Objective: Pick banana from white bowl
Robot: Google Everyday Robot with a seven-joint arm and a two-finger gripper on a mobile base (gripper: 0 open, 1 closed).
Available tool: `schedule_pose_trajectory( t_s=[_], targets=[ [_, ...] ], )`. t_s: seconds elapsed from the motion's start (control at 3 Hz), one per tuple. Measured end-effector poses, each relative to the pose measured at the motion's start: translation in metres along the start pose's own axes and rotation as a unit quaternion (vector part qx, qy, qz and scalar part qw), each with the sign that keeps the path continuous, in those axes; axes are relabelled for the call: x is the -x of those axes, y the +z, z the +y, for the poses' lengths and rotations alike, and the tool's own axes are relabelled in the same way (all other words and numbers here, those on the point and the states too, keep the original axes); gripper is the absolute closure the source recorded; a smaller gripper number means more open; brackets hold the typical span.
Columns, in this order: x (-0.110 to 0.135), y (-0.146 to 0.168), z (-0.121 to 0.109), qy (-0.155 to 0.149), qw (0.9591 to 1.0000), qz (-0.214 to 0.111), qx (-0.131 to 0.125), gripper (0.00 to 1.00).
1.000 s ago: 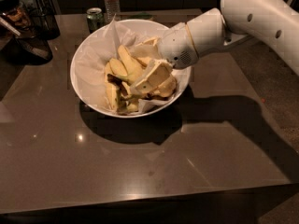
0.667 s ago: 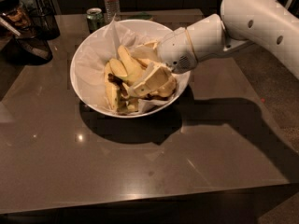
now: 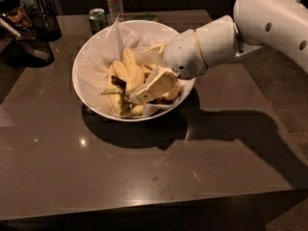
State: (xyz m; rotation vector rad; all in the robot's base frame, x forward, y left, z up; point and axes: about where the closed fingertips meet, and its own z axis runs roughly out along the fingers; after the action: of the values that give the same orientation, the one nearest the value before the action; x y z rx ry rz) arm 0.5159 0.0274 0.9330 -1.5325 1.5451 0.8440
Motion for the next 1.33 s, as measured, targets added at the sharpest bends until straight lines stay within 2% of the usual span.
schedule_pose_trajectory(
  t_s=[0.33,0.67,1.0,1.33],
  targets=[
    [0.008,-0.001,-0.003,0.009,0.9996,0.007,-0.025,0.24],
    [0.011,0.002,-0.007,0.015,0.9992,0.01,-0.035,0.24],
    [0.01,-0.012,-0.02,0.015,0.9982,0.04,-0.041,0.25],
    [-0.006,-0.034,-0.054,0.031,0.9925,0.112,-0.038,0.26]
  ],
)
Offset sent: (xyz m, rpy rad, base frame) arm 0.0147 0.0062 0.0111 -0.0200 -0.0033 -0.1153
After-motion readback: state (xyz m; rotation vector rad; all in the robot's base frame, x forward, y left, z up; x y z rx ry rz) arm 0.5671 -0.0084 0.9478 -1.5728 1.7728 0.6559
